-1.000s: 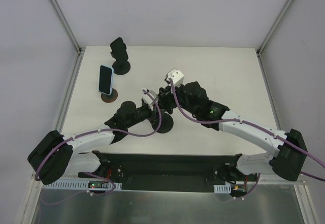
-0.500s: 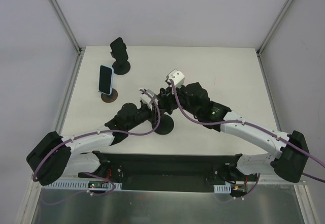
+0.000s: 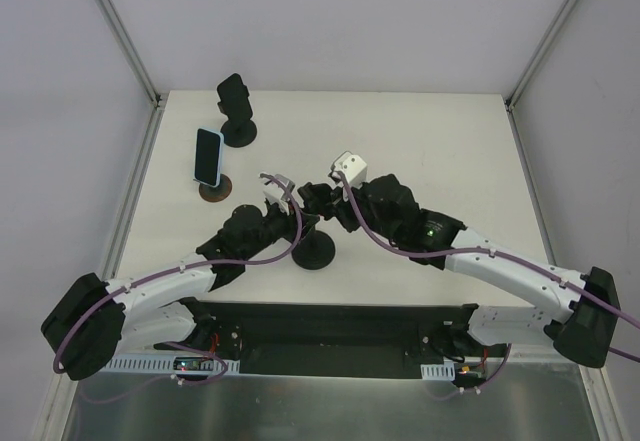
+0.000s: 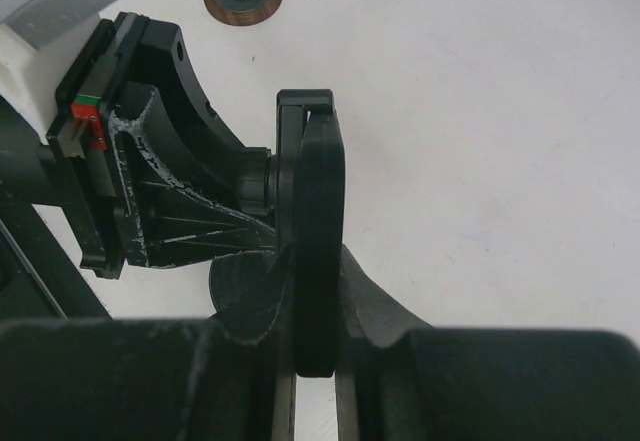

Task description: Remove the phone from the phone stand

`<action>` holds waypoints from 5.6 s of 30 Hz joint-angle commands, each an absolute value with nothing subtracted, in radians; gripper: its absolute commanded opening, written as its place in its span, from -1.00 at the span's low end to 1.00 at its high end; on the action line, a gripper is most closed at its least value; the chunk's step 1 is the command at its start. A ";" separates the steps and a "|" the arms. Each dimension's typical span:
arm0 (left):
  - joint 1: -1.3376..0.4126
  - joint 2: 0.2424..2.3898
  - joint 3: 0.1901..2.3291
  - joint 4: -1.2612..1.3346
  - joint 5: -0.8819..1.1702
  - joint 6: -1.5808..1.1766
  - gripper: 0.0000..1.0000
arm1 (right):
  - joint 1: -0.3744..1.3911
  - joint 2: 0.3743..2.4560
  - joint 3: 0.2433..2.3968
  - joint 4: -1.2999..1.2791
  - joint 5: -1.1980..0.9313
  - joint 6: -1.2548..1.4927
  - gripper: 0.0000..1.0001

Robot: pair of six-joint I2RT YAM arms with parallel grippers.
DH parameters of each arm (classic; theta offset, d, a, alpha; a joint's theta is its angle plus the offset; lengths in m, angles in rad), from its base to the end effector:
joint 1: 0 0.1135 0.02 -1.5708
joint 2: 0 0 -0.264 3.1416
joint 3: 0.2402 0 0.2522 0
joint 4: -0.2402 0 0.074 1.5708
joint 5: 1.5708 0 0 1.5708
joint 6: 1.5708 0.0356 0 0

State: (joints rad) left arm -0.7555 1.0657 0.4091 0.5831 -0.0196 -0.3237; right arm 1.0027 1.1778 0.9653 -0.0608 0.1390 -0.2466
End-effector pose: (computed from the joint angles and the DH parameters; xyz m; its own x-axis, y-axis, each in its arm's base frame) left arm 0.1695 -0.1587 0.2345 -0.2642 -0.1880 -0.9460 0.6194 0.7187 -0.3158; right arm 0.1528 0.2302 0.3349 0.0454 -0.3781 -0.9246 -0.7754 0.5702 -0.2713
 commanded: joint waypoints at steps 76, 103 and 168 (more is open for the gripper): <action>-0.676 0.953 0.299 0.652 -0.124 -0.160 -1.00 | 0.687 0.965 0.980 -0.508 0.347 -0.186 -0.98; -0.701 0.853 0.345 0.531 -0.104 -0.063 0.86 | 0.689 0.960 0.986 -0.505 0.074 -0.126 -0.98; -1.339 1.536 0.874 0.752 -0.835 0.491 -1.00 | 0.681 0.736 0.900 -0.256 0.034 0.528 -0.06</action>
